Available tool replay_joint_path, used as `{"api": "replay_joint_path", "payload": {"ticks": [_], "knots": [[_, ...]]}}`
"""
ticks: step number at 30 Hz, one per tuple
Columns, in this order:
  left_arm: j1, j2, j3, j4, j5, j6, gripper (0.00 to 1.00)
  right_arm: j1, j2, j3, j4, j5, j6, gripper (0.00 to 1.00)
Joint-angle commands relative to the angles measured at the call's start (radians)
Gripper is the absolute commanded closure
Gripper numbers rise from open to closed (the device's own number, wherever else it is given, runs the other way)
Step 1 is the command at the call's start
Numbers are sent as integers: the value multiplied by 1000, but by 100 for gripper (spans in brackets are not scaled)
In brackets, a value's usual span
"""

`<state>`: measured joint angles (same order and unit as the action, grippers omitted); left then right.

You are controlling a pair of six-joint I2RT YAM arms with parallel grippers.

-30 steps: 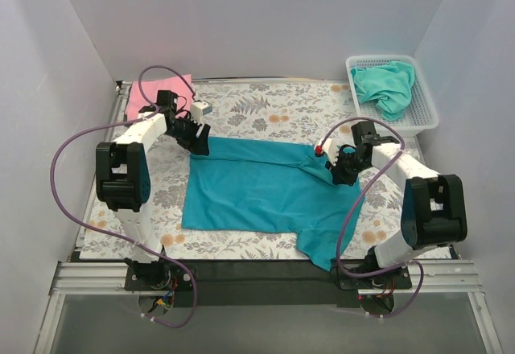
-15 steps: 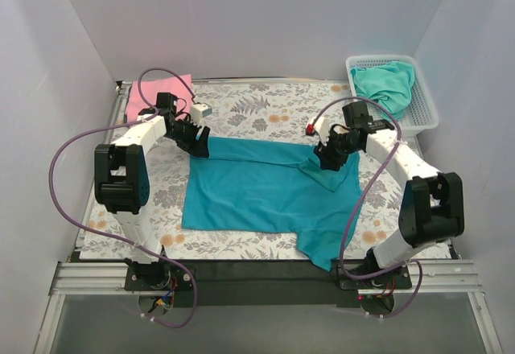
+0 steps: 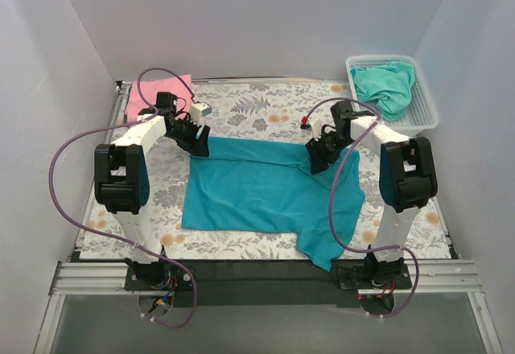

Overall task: Fold and stack the t-shirts
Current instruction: Fold the tshirt

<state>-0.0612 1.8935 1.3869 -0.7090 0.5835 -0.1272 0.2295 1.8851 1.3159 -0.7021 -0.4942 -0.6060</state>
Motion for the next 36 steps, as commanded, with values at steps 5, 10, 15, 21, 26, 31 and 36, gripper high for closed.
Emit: {"api": "replay_joint_path", "payload": {"ticks": [5, 10, 15, 21, 26, 31, 36], "knots": [[0, -56, 11, 23, 7, 0, 43, 2, 22, 75, -128, -127, 9, 62], [-2, -39, 17, 25, 12, -2, 43, 33, 14, 42, -160, -153, -1, 67], [-2, -31, 27, 23, 12, -5, 43, 74, 28, 16, -194, -172, -12, 68], [-2, -30, 29, 19, 13, 1, 43, 93, -4, 57, -223, -193, -25, 70], [-2, -30, 31, 16, 18, -2, 44, 15, -58, 115, -134, -83, 3, 65], [-2, -22, 40, 14, 22, -2, 44, 8, -64, 95, -53, 88, -64, 62], [0, -14, 55, 11, 13, 6, 44, 8, -23, 100, -60, 129, -113, 60]]}}
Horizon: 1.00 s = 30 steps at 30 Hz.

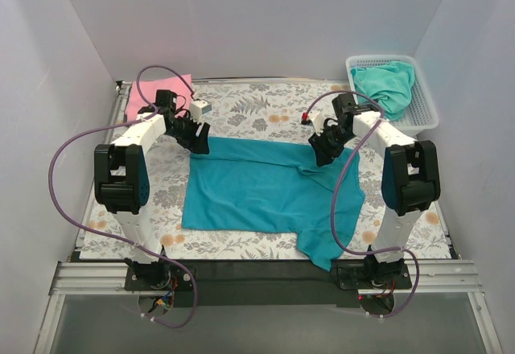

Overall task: Fold and stack the t-shirts
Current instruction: Fold the tshirt

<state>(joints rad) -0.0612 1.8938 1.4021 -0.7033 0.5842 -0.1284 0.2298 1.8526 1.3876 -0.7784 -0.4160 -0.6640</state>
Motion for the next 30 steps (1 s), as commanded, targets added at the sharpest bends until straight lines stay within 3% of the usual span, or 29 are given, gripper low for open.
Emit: {"api": "replay_joint_path", "payload": {"ticks": [1, 8, 24, 25, 26, 29, 30], "knots": [[-2, -13, 43, 4, 11, 9, 44, 6, 13, 25, 16, 49, -60, 59], [-2, -18, 40, -2, 6, 21, 44, 9, 46, -4, 8, 29, -89, 57], [-2, -6, 43, -4, 6, 26, 44, 16, 56, -64, -15, -21, -129, 71], [0, -7, 41, -4, 6, 27, 44, 19, 50, -70, -15, -24, -131, 72], [0, -7, 41, -2, 6, 27, 44, 20, 48, -71, -16, -24, -135, 83], [0, -9, 37, -2, 6, 27, 44, 22, 48, -68, -19, -35, -135, 99], [-2, -9, 38, -4, 5, 27, 44, 20, 48, -65, -24, -41, -132, 99]]}}
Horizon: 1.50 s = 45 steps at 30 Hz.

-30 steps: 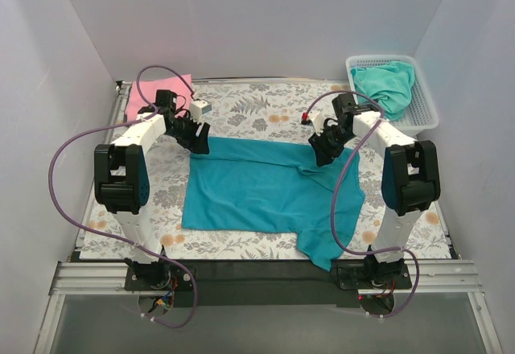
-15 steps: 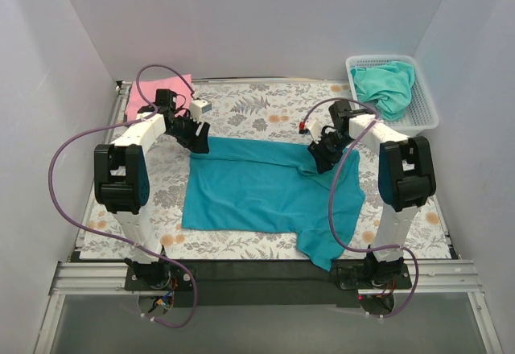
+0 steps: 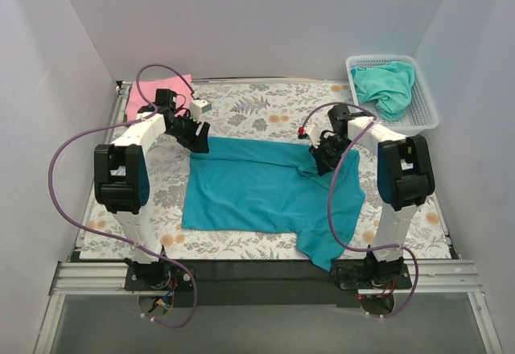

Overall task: Fold and stack the t-shirts
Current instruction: Fold the tshirt

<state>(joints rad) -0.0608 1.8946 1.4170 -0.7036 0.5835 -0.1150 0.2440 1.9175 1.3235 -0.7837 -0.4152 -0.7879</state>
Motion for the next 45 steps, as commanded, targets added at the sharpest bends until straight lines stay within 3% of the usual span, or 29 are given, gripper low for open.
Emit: {"api": "replay_joint_path", "payload": {"ticks": [1, 8, 19, 22, 23, 26, 28, 33, 37, 45], "knots": [[-2, -8, 22, -2, 7, 14, 44, 8, -23, 2, -35, -54, -10, 99], [-1, -11, 20, -7, 7, 15, 44, 35, -80, 13, -144, -166, -27, 99], [-1, -5, 31, -16, 6, 3, 44, 101, -87, -38, -218, -181, -79, 97], [-1, 0, 46, -13, 4, -15, 44, 88, -92, 6, -249, -136, -74, 86], [-1, 3, 53, -10, 3, -35, 44, 74, -97, 43, -252, -131, -67, 76], [-2, 20, 83, -4, -10, -86, 44, 9, -100, 126, -239, -111, -19, 62], [-2, 40, 100, 9, -33, -113, 44, -24, -86, 160, -192, -47, 57, 62], [-11, 83, 103, 55, -97, -202, 50, -29, -78, 143, -82, 128, 159, 78], [-30, 110, 97, 82, -142, -256, 55, -23, -58, 103, -62, 260, 168, 85], [-50, 152, 37, 112, -293, -336, 67, -22, 52, 60, 144, 501, 170, 86]]}}
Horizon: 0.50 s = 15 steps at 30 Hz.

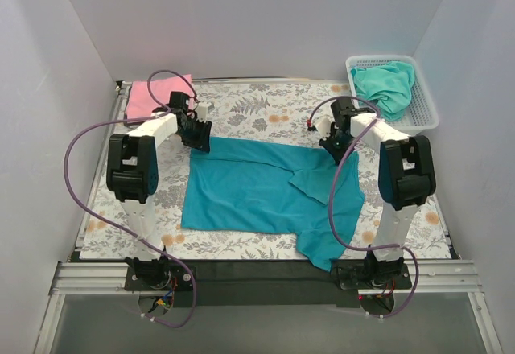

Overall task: Fold and stack the t-shirts
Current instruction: Fold the tshirt

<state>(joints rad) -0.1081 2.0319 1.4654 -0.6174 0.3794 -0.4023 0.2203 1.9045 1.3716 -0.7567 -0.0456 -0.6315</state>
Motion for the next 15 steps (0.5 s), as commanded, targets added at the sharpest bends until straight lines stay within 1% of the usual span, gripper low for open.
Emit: {"api": "replay_joint_path", "payload": {"ticks": [1, 4, 5, 9, 12, 13, 15], "knots": [[-2, 24, -8, 19, -109, -53, 68, 1, 88, 30, 126, 163, 15, 86], [2, 60, 7, 4, -152, -69, 70, 5, 165, 105, 160, 209, 15, 85], [2, 71, 12, 1, -157, -72, 70, 5, 186, 159, 160, 222, 15, 85], [8, 132, 84, -21, -185, -76, 71, 5, 310, 265, 187, 292, 7, 85], [8, 185, 162, -21, -185, -72, 71, 5, 375, 369, 194, 323, 9, 84], [8, 215, 217, -24, -185, -70, 71, 4, 390, 392, 194, 338, 9, 84], [8, 250, 271, -36, -191, -67, 71, 5, 415, 431, 194, 336, 7, 81]]}}
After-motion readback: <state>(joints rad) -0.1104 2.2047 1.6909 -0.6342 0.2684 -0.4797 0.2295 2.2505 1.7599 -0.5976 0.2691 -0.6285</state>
